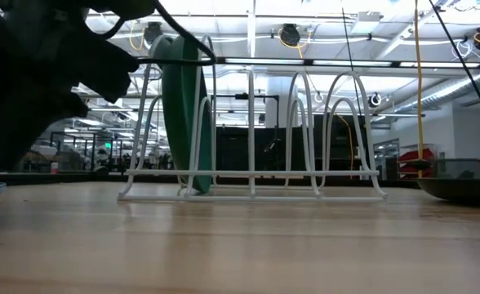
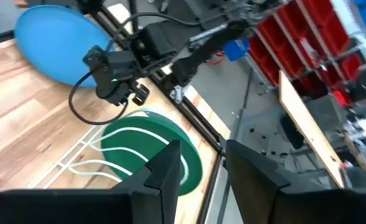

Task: Sort dishes
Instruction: Put the blue plate into the dish rack

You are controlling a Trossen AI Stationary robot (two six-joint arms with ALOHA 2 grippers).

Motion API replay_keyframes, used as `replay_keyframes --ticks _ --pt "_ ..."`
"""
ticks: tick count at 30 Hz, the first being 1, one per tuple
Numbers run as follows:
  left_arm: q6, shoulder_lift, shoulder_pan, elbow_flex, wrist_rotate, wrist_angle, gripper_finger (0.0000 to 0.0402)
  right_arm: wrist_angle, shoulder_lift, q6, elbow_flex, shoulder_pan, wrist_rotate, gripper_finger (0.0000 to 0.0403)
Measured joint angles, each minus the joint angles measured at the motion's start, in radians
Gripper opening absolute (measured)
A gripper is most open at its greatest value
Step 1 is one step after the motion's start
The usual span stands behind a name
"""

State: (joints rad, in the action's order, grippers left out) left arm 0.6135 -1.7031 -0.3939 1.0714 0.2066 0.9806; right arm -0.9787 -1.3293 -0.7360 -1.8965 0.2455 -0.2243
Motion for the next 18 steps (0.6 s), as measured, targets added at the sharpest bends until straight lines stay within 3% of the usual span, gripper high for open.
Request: replay_keyframes --ticks 12,18 --pt "-0.099 0.0 -0.024 0.0 0.044 -0.077 0.0178 0.026 -0.088 -0.081 0.001 -0.001 0.099 0.0118" --pt "-0.113 0.0 -0.031 0.0 -0.032 -0.068 0.0178 0.026 -0.105 -0.089 0.001 -0.001 0.099 0.0118"
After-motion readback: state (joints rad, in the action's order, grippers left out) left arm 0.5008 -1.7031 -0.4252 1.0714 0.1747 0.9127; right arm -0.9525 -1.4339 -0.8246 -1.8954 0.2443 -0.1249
